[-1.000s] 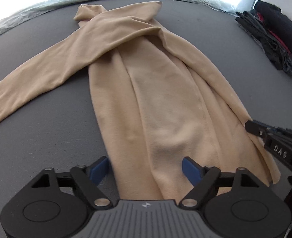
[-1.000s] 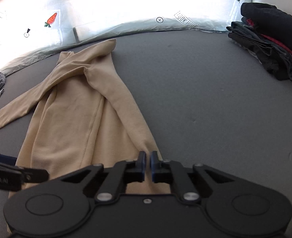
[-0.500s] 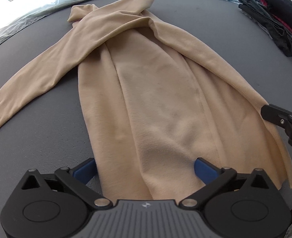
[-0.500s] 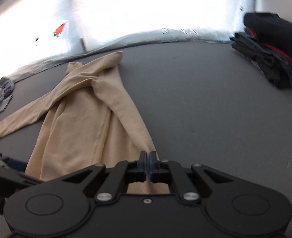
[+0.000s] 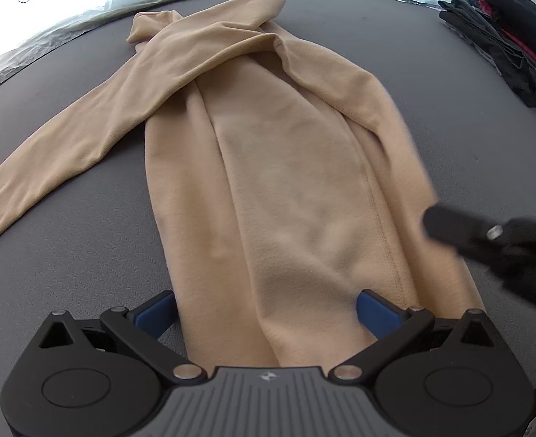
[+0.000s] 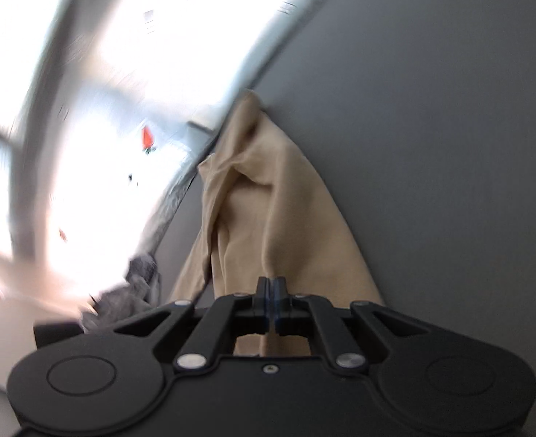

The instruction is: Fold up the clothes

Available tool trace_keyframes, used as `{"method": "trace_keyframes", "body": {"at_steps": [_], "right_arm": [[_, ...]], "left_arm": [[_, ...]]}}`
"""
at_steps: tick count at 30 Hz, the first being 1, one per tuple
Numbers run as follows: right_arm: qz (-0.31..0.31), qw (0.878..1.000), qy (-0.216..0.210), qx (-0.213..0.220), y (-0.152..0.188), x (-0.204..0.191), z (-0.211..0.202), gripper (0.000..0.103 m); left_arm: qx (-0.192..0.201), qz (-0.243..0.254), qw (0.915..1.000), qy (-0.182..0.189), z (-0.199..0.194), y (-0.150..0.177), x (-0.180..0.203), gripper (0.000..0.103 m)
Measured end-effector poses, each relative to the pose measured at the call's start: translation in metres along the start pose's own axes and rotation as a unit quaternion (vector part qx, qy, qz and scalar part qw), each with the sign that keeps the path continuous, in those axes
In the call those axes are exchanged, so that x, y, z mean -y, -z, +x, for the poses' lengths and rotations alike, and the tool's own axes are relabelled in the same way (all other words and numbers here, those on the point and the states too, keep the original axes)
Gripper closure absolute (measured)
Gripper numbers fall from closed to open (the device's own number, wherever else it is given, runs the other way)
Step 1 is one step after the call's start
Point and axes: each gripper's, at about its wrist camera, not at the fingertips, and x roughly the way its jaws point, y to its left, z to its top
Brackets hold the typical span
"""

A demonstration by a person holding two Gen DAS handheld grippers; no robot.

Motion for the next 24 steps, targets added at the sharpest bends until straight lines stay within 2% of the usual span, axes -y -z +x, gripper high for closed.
{"method": "trace_keyframes", "body": {"at_steps": [3, 9, 13, 17, 19, 21, 24], "right_arm": [[0.034, 0.999, 0.007, -0.017, 0.007, 0.013, 0.009, 0.100], [0.028, 0.999, 0.015, -0.027, 0.008, 0.012, 0.017, 0.102], [0.039, 0.999, 0.015, -0.034, 0.001, 0.014, 0.021, 0.102], [-0.003, 0.999, 0.035, -0.038, -0.002, 0.000, 0.022, 0.094], [-0.020, 0.998, 0.041, -0.044, -0.003, -0.009, 0.024, 0.084], [-0.044, 0.997, 0.052, -0.047, -0.007, -0.019, 0.026, 0.078], [-0.110, 0.991, 0.062, -0.051, -0.017, -0.043, 0.026, 0.078]], "left_arm": [[0.002, 0.000, 1.0000, 0.000, 0.000, 0.000, 0.000, 0.000], [0.002, -0.001, 1.0000, 0.002, -0.001, 0.000, -0.001, 0.000], [-0.002, -0.014, 0.9995, 0.029, -0.003, -0.003, -0.011, 0.001], [-0.002, -0.071, 0.9926, 0.099, -0.013, -0.008, -0.050, 0.007], [0.003, -0.107, 0.9862, 0.126, -0.021, -0.010, -0.075, 0.009], [0.023, -0.124, 0.9839, 0.126, -0.035, -0.015, -0.100, 0.013], [0.076, -0.134, 0.9847, 0.081, -0.060, -0.024, -0.140, 0.015]]}}
